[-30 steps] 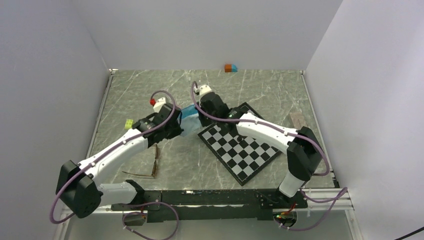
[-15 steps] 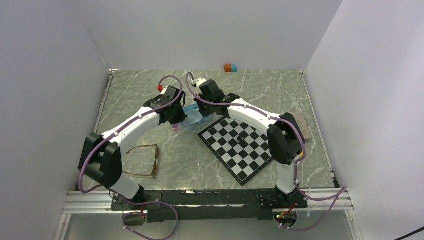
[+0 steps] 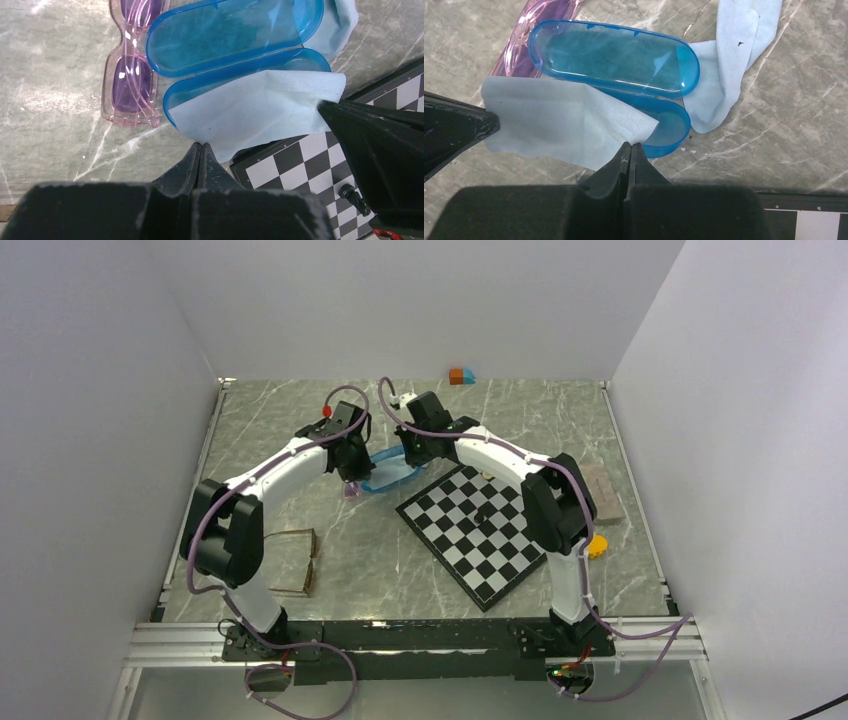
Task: Organize the sunglasses
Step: Place the folded cleaning cloth in the sunglasses case.
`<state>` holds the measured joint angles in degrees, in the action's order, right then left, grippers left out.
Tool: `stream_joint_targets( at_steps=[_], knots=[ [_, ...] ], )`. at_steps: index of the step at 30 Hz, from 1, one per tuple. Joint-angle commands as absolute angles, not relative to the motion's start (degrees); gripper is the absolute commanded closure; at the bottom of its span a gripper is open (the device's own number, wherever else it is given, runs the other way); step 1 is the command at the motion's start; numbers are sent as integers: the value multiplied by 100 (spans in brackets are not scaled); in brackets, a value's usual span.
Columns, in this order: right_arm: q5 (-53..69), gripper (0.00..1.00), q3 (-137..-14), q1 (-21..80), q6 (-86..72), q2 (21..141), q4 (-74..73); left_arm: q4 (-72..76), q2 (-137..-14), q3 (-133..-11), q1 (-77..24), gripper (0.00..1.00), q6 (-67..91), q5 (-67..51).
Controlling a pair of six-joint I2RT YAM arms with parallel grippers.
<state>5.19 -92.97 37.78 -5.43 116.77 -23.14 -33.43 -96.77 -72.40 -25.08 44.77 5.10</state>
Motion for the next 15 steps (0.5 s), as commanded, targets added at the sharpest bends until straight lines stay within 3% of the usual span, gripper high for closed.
stream_joint_targets(
  at_steps=[1,15],
  knots=[
    [750,100,-9601,3749,-406,11809,-2363,-3313,-9903,-7543,-2481,100,4310,250],
    [502,100,-9666,3671,-609,12160,-2460,-3143,-10381,-7457,-2482,100,4417,158]
  ],
)
